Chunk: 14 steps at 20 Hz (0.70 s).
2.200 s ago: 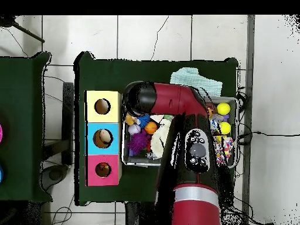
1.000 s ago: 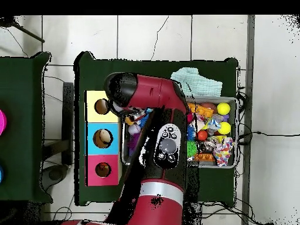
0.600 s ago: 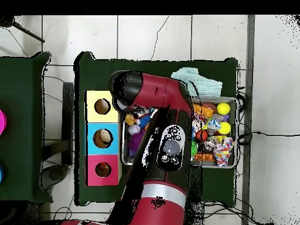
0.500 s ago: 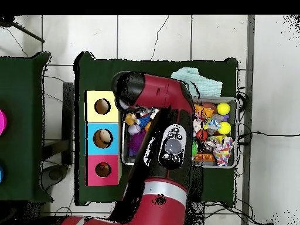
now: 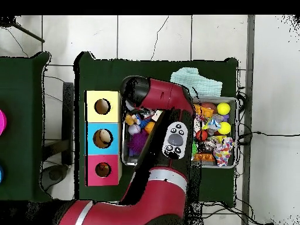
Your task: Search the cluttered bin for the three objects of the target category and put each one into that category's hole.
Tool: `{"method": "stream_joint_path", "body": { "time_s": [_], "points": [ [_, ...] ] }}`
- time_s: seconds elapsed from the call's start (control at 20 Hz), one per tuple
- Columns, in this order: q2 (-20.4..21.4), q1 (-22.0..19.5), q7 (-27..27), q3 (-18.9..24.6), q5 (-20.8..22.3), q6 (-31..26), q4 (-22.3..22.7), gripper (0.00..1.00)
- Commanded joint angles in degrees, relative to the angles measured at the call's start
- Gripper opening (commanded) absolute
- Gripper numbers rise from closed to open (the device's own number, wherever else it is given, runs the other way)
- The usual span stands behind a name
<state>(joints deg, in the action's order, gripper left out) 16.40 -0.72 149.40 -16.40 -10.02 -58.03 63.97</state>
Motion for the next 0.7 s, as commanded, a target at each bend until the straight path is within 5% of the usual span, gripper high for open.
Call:
{"method": "stream_joint_path", "body": {
  "time_s": [0.05, 0.45, 0.7],
  "points": [
    [-2.5, 1.5, 17.3, 1.0, -3.9, 1.6, 1.8, 1.0],
    [2.3, 4.9, 19.2, -1.0, -7.7, -4.8, 4.2, 1.0],
    [2.3, 6.4, 19.3, -1.7, -9.6, -3.1, 6.2, 1.0]
  ]
}}
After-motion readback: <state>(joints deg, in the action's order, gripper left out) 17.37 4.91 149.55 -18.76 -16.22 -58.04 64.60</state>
